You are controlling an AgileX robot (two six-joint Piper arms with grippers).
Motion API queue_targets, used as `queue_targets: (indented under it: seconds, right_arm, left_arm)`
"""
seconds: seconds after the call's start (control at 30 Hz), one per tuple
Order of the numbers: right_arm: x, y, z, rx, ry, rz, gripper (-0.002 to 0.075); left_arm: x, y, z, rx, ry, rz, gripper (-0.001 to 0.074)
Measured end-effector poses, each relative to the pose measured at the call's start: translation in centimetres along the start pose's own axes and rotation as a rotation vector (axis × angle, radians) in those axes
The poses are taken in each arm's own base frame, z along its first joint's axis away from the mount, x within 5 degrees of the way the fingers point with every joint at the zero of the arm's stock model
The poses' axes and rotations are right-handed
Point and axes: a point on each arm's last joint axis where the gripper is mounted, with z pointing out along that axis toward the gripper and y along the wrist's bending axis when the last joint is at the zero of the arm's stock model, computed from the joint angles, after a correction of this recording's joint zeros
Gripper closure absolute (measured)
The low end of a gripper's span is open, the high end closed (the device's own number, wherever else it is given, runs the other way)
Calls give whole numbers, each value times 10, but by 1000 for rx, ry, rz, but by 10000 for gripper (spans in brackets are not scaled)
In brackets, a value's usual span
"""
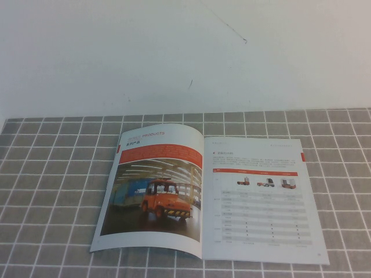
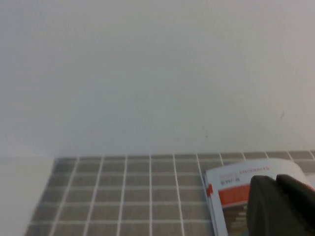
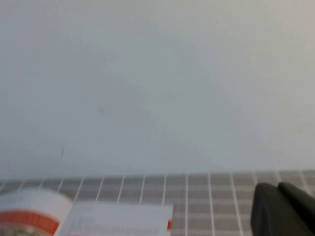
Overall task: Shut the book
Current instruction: 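Close the open booklet and leave it lying on the table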
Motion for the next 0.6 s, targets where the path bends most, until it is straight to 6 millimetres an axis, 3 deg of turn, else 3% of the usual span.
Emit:
queue_targets:
  seconds: [0.23, 0.47, 0.6]
  right_arm:
    - [10, 11, 75, -238, 349, -99, 729]
    - [42, 10, 139, -373, 530, -90, 729]
    - [63, 8, 167, -422, 614, -70, 729]
  left_arm:
    - [18, 0, 43, -14, 195, -146, 739]
    - [36, -2, 76, -40, 411, -228, 739]
    - [44, -11, 96, -6, 593, -184, 739]
